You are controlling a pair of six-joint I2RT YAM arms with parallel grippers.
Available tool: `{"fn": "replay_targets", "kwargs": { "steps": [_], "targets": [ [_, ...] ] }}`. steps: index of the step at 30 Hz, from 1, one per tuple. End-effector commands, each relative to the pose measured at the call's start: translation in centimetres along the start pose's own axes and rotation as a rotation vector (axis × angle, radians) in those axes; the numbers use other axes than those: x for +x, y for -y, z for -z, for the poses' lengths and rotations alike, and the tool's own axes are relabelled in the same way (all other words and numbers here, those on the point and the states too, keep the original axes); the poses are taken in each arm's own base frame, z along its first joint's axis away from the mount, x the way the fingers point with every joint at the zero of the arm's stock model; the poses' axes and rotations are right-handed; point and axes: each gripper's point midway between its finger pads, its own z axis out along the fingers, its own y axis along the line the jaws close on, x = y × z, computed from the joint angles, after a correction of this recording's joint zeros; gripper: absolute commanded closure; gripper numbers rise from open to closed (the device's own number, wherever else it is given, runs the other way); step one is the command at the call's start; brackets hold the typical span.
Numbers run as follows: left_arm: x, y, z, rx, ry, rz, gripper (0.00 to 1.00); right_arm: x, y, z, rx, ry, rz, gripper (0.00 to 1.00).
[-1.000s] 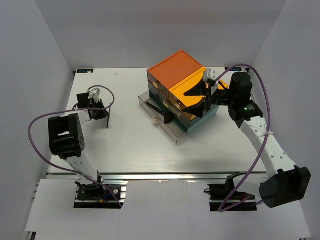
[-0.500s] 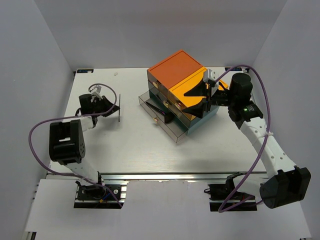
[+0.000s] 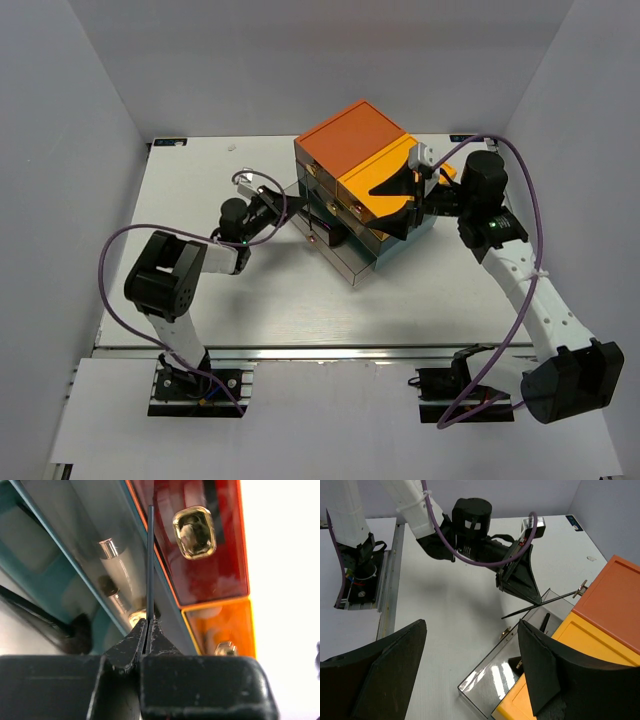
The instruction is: Organize the makeup
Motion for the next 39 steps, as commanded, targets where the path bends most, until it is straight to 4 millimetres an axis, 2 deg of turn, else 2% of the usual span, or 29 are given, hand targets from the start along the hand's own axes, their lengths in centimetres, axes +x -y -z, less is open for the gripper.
{"fn": "replay_targets", "kwargs": {
  "steps": [1, 4, 9, 12, 13, 14, 15, 17, 20, 21, 22, 23, 24, 27, 31, 32, 34, 35, 36, 38, 39],
  "targets": [
    [-1.7, 1.6, -1.4, 0.016, 0.172, 0.15, 1.0, -1.0, -0.2, 0.5, 0.01, 0.02, 0.045, 0.21],
    [-1.0, 0.9, -1.7, -0.031, 0.193, 0.191, 1.0, -1.0, -0.2, 0.8, 0.021, 0.019, 0.046, 0.22],
    [-1.1, 0.1, -2.0, -0.092, 0.23, 0.208, 1.0, -0.8, -0.2, 1.0, 0.029, 0.018, 0.045, 0.21],
    [-0.3, -0.7, -2.4, -0.129, 0.209, 0.222, 0.94, -0.8, -0.3, 1.0, 0.027, 0.019, 0.044, 0.21],
    [0.0, -0.9, -2.5, -0.137, 0.201, 0.227, 0.92, -0.8, -0.3, 1.0, 0.027, 0.02, 0.047, 0.21],
    [0.2, -1.3, -2.5, -0.148, 0.197, 0.23, 0.79, -0.9, -0.2, 1.1, 0.032, 0.02, 0.05, 0.21],
    [0.7, -1.8, -2.5, -0.169, 0.187, 0.233, 0.74, -0.9, -0.2, 1.1, 0.031, 0.02, 0.049, 0.21],
    [1.5, -2.5, -2.7, -0.185, 0.161, 0.233, 0.69, -0.8, -0.2, 1.1, 0.032, 0.019, 0.047, 0.21],
    [2.0, -2.4, -3.1, -0.16, 0.137, 0.244, 0.63, -0.8, -0.2, 1.2, 0.034, 0.02, 0.047, 0.21],
    [2.2, -2.5, -3.3, -0.156, 0.131, 0.246, 0.52, -0.8, -0.2, 1.2, 0.032, 0.02, 0.048, 0.21],
    [2.3, -2.4, -3.4, -0.147, 0.12, 0.243, 0.52, -0.8, -0.2, 1.2, 0.034, 0.02, 0.047, 0.21],
    [2.0, -1.8, -3.7, -0.132, 0.12, 0.235, 0.53, -0.8, -0.2, 1.3, 0.034, 0.02, 0.047, 0.21],
    [2.0, -1.2, -3.8, -0.116, 0.116, 0.229, 0.62, -0.9, -0.2, 1.3, 0.035, 0.02, 0.05, 0.21],
    [1.2, 1.2, -4.0, -0.054, 0.105, 0.167, 1.0, -0.8, -0.2, 1.3, 0.037, 0.019, 0.048, 0.21],
    [-0.2, 1.5, -2.1, -0.138, 0.159, 0.051, 1.0, -0.6, -0.1, 1.5, 0.045, 0.015, 0.047, 0.21],
    [0.5, -0.3, -1.0, -0.216, 0.153, 0.048, 1.0, -0.6, -0.1, 1.5, 0.047, 0.015, 0.047, 0.21],
    [0.3, -1.3, 0.5, -0.305, 0.177, 0.062, 1.0, -0.4, -0.1, 1.6, 0.047, 0.014, 0.043, 0.21],
    [0.7, -4.2, 1.6, -0.449, 0.165, 0.096, 1.0, -0.3, -0.1, 1.5, 0.045, 0.013, 0.04, 0.21],
    [1.3, -5.2, 1.9, -0.497, 0.129, 0.118, 1.0, -0.4, -0.1, 1.5, 0.045, 0.013, 0.043, 0.21],
    [4.0, -8.5, 3.2, -0.634, 0.013, 0.182, 1.0, -0.3, 0.0, 1.5, 0.046, 0.012, 0.04, 0.21],
    [4.3, -8.9, 3.1, -0.657, -0.003, 0.203, 1.0, -0.3, -0.1, 1.5, 0.042, 0.013, 0.038, 0.21]
  ]
}}
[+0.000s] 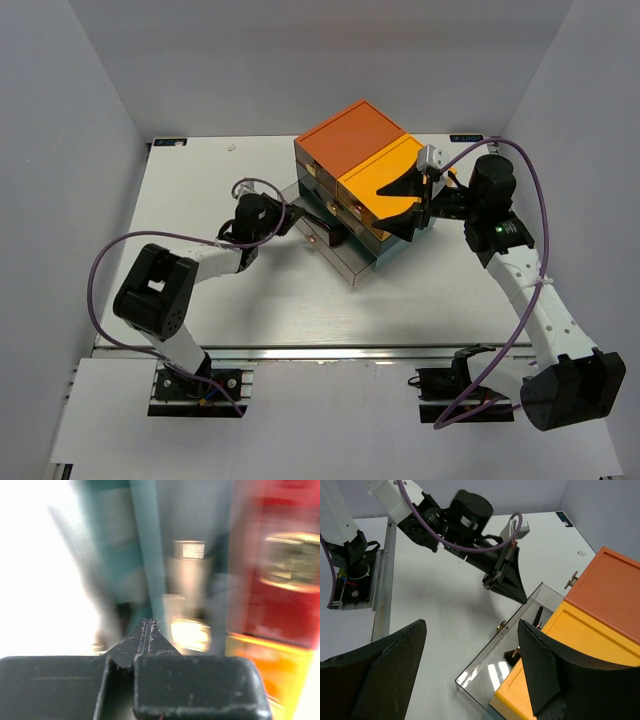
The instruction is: Organize the makeup
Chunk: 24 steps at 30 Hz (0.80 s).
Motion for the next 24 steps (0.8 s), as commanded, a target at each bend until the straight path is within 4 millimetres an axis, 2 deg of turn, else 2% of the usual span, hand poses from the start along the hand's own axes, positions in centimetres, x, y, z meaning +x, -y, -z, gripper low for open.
{"fn": "replay_targets", "kwargs": {
  "steps": [1, 3, 5, 7, 8, 9, 10, 13, 14, 16, 18, 23, 24],
  "targets": [
    [3.0, -8.7, 0.8, -0.348, -0.136, 0.042, 1.0, -0.6, -0.3, 0.2, 0.0, 0.014, 0.032, 0.21],
    [3.1, -9.5, 0.8, -0.416, -0.133, 0.088, 1.0, -0.5, -0.2, 0.2, 0.001, 0.013, 0.032, 0.21],
    [3.0, -10.7, 0.9, -0.488, -0.127, 0.089, 0.94, -0.4, -0.2, 0.2, 0.001, 0.011, 0.026, 0.21],
    [2.2, -9.8, -0.1, -0.477, -0.114, 0.055, 0.89, -0.4, -0.2, 0.2, 0.002, 0.01, 0.025, 0.21],
    [2.6, -10.6, 0.0, -0.508, -0.133, 0.045, 0.83, -0.4, -0.2, 0.2, 0.004, 0.01, 0.026, 0.21],
    [2.5, -10.3, -0.4, -0.496, -0.137, 0.034, 0.77, -0.4, -0.2, 0.2, 0.004, 0.011, 0.028, 0.21],
    [2.2, -9.4, -1.0, -0.469, -0.135, 0.027, 0.75, -0.5, -0.2, 0.2, 0.006, 0.01, 0.028, 0.21],
    [2.1, -8.7, -1.8, -0.448, -0.142, 0.01, 0.73, -0.5, -0.2, 0.3, 0.009, 0.009, 0.033, 0.21],
    [1.5, -7.3, -2.6, -0.376, -0.114, 0.006, 0.73, -0.5, -0.2, 0.3, 0.01, 0.009, 0.034, 0.21],
    [1.0, -5.9, -2.7, -0.305, -0.089, 0.012, 0.82, -0.3, -0.2, 0.4, 0.011, 0.007, 0.033, 0.21],
    [0.6, -5.2, -2.6, -0.278, -0.073, 0.006, 1.0, -0.2, -0.2, 0.5, 0.014, 0.004, 0.03, 0.21],
    [0.1, -5.1, -1.7, -0.254, -0.031, 0.001, 1.0, 0.0, -0.2, 0.4, 0.01, 0.003, 0.028, 0.21],
    [-0.6, -5.1, -1.6, -0.254, 0.007, 0.002, 1.0, 0.1, -0.1, 0.4, 0.01, 0.001, 0.025, 0.21]
  ]
}}
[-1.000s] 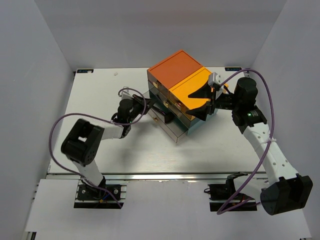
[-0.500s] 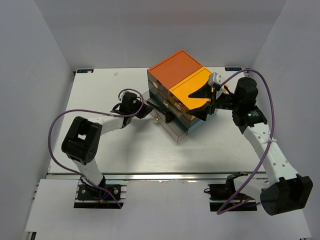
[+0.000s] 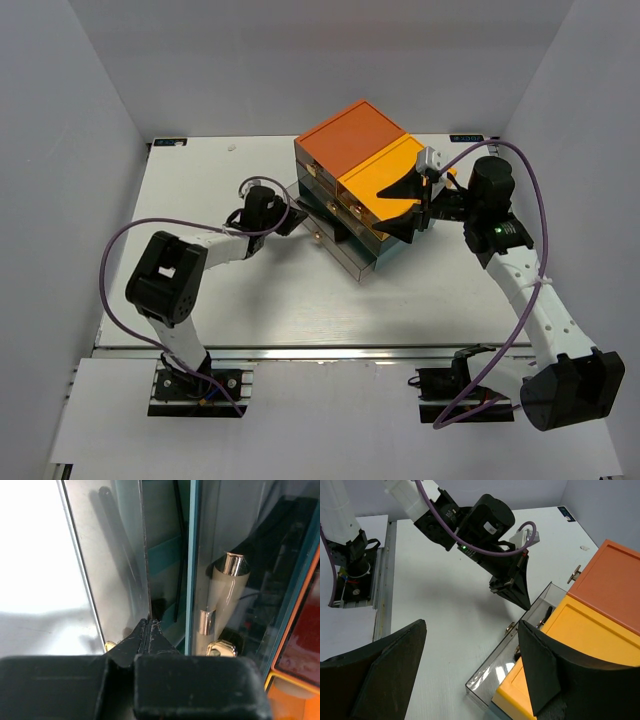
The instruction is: Organize the makeup
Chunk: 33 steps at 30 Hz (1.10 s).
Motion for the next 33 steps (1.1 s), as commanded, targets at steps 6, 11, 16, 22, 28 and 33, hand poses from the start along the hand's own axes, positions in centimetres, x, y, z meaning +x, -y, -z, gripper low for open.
{"fn": "replay_targets", "kwargs": {
  "steps": [6, 11, 16, 22, 28, 33],
  "targets": [
    [-1.9, 0.1, 2.8, 0.129, 0.138, 0.012, 1.0, -0.3, -0.2, 0.4, 0.007, 0.006, 0.036, 0.21],
    [-1.7, 1.0, 3.1, 0.251, 0.131, 0.033, 0.98, -0.5, -0.1, 0.4, 0.01, 0.008, 0.054, 0.21],
    [0.4, -1.7, 0.0, 0.084, -0.008, -0.02, 1.0, -0.6, -0.2, 0.4, 0.009, 0.009, 0.057, 0.21],
    [1.7, -0.5, -3.5, 0.128, -0.118, -0.028, 1.0, -0.6, -0.2, 0.4, 0.012, 0.008, 0.059, 0.21],
    [1.4, 1.9, -5.6, 0.199, -0.141, -0.053, 0.99, -0.2, -0.3, 0.6, 0.017, -0.005, 0.041, 0.21],
    [1.3, 4.3, -6.3, 0.279, -0.167, -0.063, 0.96, -0.1, -0.4, 0.7, 0.016, -0.007, 0.038, 0.21]
  ]
}}
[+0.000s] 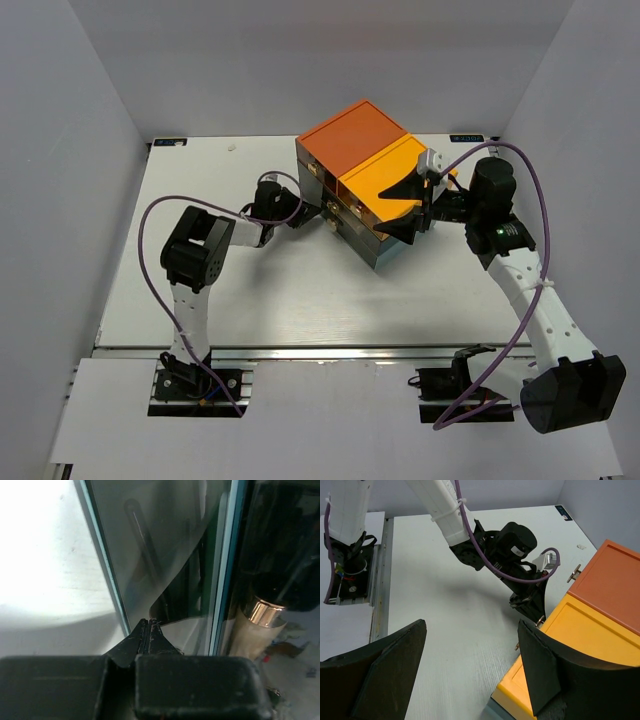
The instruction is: Organize the makeup
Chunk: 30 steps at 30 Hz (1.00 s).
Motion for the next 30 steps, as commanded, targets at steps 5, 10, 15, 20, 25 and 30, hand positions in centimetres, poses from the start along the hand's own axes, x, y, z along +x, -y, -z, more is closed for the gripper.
{"fn": "replay_targets", "kwargs": {
  "steps": [5, 10, 15, 20, 25, 30],
  "targets": [
    [0.0, 3.4, 0.6, 0.109, -0.024, -0.025, 0.91, -0.2, -0.2, 0.5, 0.011, 0.001, 0.026, 0.21],
    [-0.1, -0.5, 5.3, -0.047, 0.072, -0.001, 0.53, -0.4, -0.3, 0.7, 0.026, -0.01, 0.048, 0.15],
    [-1.5, 1.1, 11.3, -0.02, 0.194, -0.038, 0.02, -0.4, 1.7, 1.2, 0.183, -0.044, -0.084, 0.11],
    [-3.0, 6.5, 15.5, 0.115, 0.28, -0.245, 0.02, -0.9, 6.6, 3.8, 0.495, -0.19, -0.191, 0.11],
    [-3.1, 10.6, 17.5, 0.192, 0.268, -0.438, 0.02, -1.6, 8.8, 5.5, 0.654, -0.219, -0.209, 0.11],
    [-3.4, 14.1, 20.2, 0.26, 0.307, -0.523, 0.02, -3.4, 9.4, 5.2, 0.652, -0.202, -0.209, 0.11]
  ]
}}
